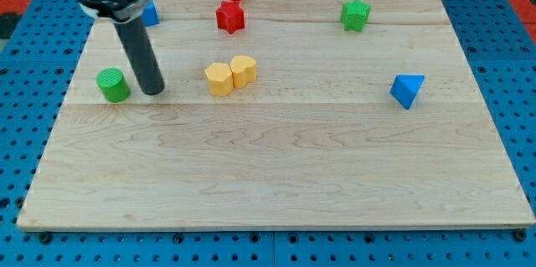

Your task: Move blue triangle near yellow heart

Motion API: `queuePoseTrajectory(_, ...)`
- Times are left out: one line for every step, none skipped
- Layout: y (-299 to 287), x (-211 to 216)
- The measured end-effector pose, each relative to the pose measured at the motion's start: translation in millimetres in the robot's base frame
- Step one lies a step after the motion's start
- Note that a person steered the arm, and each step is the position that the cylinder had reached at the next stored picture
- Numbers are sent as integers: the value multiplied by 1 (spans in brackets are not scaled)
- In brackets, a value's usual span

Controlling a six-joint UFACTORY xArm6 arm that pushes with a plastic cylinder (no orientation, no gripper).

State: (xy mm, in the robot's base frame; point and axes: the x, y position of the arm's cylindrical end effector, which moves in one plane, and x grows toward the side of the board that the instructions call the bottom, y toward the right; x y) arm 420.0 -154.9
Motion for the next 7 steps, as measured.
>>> queuePoseTrajectory(17, 0)
queuePoseTrajectory(40, 0)
queuePoseTrajectory(64, 0)
queuePoseTrajectory(87, 0)
queuePoseTrajectory(104, 0)
queuePoseTrajectory(119, 0)
queuePoseTrajectory(131, 0)
